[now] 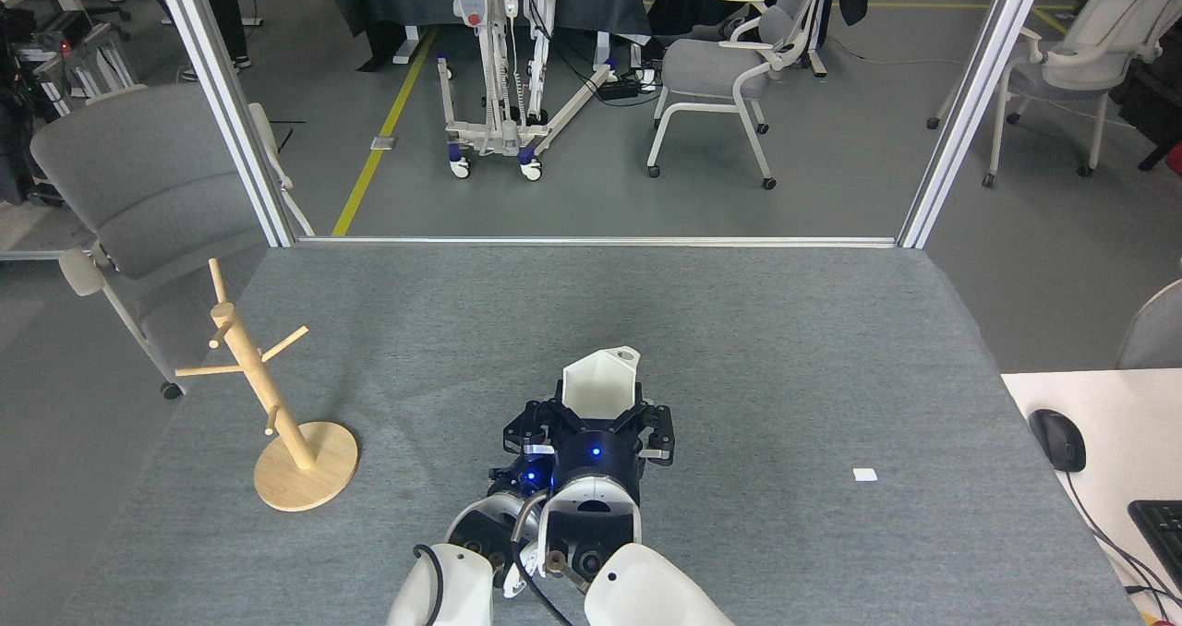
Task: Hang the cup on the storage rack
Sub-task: 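Grasp the cup with the left gripper and release the right gripper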
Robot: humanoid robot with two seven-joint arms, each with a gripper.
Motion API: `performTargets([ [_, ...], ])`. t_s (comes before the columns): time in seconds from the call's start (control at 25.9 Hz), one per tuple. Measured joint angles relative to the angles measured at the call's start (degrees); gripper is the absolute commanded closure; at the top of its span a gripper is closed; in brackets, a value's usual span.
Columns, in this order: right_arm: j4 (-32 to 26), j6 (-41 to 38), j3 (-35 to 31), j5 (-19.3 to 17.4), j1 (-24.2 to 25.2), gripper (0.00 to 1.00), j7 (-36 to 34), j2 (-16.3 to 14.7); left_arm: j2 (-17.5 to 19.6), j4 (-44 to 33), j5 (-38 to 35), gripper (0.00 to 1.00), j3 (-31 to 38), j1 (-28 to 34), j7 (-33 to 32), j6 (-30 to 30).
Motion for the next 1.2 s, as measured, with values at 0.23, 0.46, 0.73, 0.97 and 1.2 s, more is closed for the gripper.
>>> performTargets([
  [0.23,0.0,0.4,0.0,0.1,0.6,0.95,0.0,0.7,0.5,0.1,0.1,1.00,0.0,0.1,0.3,-1.1],
  [0.46,0.0,0.6,0.0,-0.1,0.7,0.92,0.0,0.8,0.6,0.4,0.2,1.00,0.0,0.2,0.4,-1.5],
  [0.73,0.0,0.6,-0.1,-0.2,0.7,0.16,0.7,0.7,0.6,1.2,0.2,1.00,0.0,0.1,0.6,-1.7],
  [0.97,0.0,0.5,-0.3,0.1,0.5,0.01,-1.9,0.9,0.7,1.9,0.1,1.00,0.2,0.0,-0.4,-0.6],
  [1.2,0.0,0.5,-0.4,-0.2,0.6,0.01,-8.5,0.6,0.8,2.4,0.0,1.00,0.2,0.1,0.1,1.3],
])
